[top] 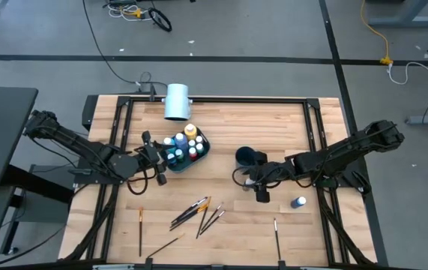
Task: Pick & Place Paint Supplies
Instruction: Put the small black paint bottle into the blue bin
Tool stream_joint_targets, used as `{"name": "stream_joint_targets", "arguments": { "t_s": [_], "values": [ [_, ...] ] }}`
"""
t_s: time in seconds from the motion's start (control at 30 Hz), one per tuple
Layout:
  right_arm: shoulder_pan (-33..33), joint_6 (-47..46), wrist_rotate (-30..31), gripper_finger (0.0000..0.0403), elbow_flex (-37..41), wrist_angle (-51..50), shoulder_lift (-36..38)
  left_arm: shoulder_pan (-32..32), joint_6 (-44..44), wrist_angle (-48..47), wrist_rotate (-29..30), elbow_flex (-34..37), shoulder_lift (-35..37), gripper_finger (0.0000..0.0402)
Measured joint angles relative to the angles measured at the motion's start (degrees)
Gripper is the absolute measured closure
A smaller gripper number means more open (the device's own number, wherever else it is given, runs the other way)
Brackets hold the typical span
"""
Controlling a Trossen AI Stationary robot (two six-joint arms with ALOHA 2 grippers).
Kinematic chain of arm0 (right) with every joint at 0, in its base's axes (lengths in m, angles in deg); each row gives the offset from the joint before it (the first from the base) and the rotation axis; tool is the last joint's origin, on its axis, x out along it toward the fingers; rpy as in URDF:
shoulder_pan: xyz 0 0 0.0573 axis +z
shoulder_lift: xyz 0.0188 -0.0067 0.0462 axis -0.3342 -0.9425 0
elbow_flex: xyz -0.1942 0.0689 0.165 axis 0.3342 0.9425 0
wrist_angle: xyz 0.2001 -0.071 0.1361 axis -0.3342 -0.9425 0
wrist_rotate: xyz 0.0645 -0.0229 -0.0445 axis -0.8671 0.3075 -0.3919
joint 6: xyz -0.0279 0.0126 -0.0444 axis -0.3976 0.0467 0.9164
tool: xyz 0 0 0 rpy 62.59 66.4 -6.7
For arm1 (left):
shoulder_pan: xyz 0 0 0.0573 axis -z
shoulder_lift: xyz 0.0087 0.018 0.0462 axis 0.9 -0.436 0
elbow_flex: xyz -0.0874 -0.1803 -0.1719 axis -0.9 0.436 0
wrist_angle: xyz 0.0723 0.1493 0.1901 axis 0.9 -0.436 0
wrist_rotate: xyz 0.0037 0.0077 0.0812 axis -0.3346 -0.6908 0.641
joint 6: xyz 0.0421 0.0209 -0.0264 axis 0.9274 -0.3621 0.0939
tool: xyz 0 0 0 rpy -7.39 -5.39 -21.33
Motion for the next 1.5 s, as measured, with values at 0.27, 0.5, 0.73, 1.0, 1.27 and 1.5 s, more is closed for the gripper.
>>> {"name": "stream_joint_targets", "arguments": {
  "t_s": [0.27, 0.5, 0.73, 1.0, 1.27, 1.5],
  "values": [
    [0.0, -1.0, -1.5, 0.0183, 0.0, -1.9, 0.0, 0.0, 0.0, 0.0, 0.0, 0.0, 0.0, 0.0231],
    [0.0, -3.5, -2.5, 0.0226, 0.0, -5.4, 0.0, 0.0, 0.0, 0.0, 0.0, 0.0, 0.0, 0.0231],
    [0.0, -0.2, -2.9, 0.0266, 0.0, -1.7, -0.1, 0.0, 0.0, 0.0, 0.0, 0.0, 0.0, 0.0231],
    [0.0, 8.2, -4.7, 0.0248, 0.0, 15.1, -0.1, 0.0, 0.0, 0.0, 0.1, 0.0, 0.0, 0.0231],
    [-1.0, 16.2, 9.1, 0.0264, 0.0, 43.3, -2.0, 0.0, 0.5, 0.1, 0.3, 0.0, 0.0, 0.0231],
    [-4.3, 13.1, 9.0, 0.0257, -4.2, 59.7, -16.9, 0.0, 1.8, 1.8, 0.4, 0.0, 0.0, 0.0231]
  ]
}}
